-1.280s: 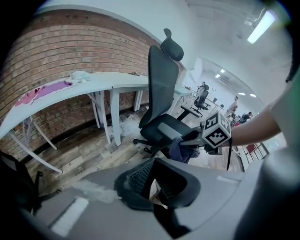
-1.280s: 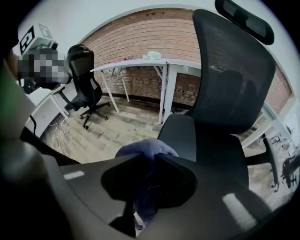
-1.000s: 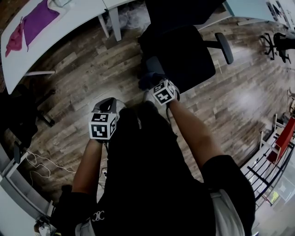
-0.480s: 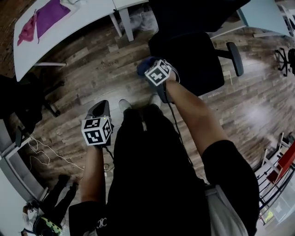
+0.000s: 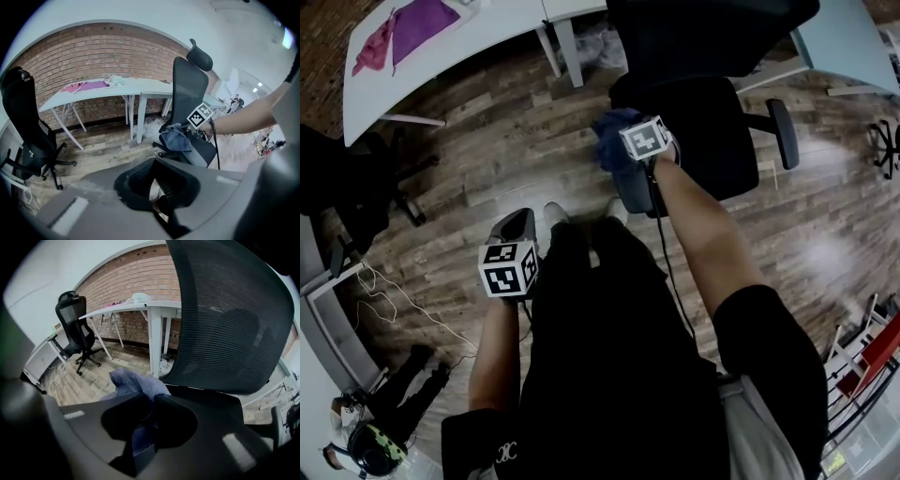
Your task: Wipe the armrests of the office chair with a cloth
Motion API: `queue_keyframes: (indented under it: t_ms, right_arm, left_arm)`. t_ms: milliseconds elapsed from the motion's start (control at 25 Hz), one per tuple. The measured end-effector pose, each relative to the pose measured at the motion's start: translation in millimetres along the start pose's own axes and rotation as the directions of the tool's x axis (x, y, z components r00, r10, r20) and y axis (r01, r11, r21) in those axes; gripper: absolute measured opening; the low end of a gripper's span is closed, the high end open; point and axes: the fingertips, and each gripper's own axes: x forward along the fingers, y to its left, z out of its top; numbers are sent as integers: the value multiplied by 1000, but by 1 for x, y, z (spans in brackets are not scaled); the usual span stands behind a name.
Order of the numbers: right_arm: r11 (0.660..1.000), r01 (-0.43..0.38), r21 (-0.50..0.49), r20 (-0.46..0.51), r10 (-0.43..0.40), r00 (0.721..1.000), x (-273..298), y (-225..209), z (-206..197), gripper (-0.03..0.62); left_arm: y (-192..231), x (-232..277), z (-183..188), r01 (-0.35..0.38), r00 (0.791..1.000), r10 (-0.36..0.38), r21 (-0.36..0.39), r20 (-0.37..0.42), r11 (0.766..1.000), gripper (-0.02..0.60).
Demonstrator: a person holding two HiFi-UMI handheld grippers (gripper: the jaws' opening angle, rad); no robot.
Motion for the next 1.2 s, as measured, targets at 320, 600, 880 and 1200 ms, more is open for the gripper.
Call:
queue_keyframes:
  t_ms: [320,600,880,1200]
  right_arm:
    - [998,31,58,-28,-30,999,-15,-18,-40,81]
    - [941,-257,222,60,249,967,-15,40,-76,78]
    - [959,-189,211,30,187,982,-24,42,-118,74]
    - [971,-141,191,-3,144,990,-42,50,-174,72]
  left_arm:
    - [-25,7,11,36,999,-35,75,-2,997,6]
    - [-39,16,19,60,998,-60,111,-11,992,6]
    - [-52,20,21,81,997,-79,136,-21,987,6]
    - [-69,30,20,114,993,-109,176,-39,978,6]
